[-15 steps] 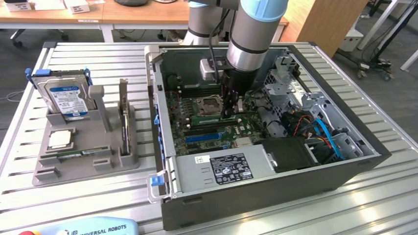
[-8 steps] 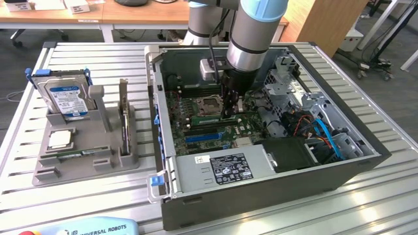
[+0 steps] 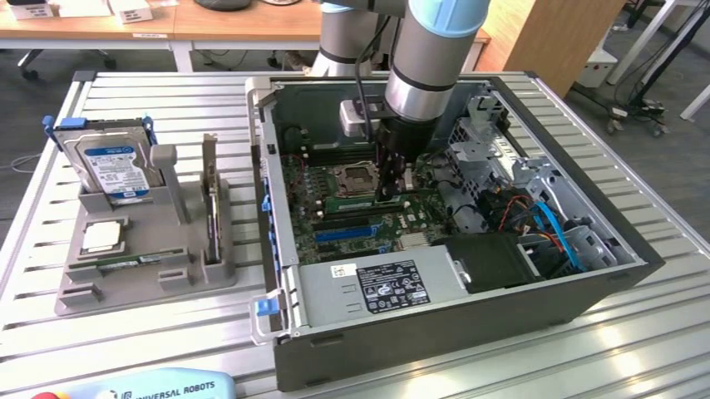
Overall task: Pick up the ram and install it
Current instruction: 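Insert the ram into the slot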
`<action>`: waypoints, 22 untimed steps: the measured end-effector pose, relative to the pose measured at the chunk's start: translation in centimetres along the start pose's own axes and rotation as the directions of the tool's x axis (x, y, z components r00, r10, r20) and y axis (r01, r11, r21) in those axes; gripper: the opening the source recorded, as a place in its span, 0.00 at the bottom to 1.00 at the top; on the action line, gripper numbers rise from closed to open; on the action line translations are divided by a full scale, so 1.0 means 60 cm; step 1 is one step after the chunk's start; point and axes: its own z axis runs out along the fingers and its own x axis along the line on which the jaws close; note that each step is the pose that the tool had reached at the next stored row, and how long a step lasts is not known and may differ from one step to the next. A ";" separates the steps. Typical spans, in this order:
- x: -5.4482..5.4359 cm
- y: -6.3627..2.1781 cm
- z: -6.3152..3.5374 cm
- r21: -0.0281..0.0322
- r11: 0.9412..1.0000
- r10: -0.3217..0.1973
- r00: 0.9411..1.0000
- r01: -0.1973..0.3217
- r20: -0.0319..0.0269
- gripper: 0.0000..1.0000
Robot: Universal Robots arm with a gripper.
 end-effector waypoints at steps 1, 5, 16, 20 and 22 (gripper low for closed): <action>0.000 0.000 0.000 -0.002 1.000 0.000 1.000 0.000 0.000 0.11; 0.000 -0.002 0.000 -0.008 1.000 0.001 1.000 -0.001 0.000 0.11; 0.000 -0.007 0.000 -0.019 1.000 0.001 1.000 -0.001 0.000 0.11; 0.000 -0.008 0.000 -0.022 1.000 0.001 1.000 -0.001 0.000 0.11; 0.000 -0.008 0.000 -0.022 1.000 0.001 1.000 -0.001 0.000 0.11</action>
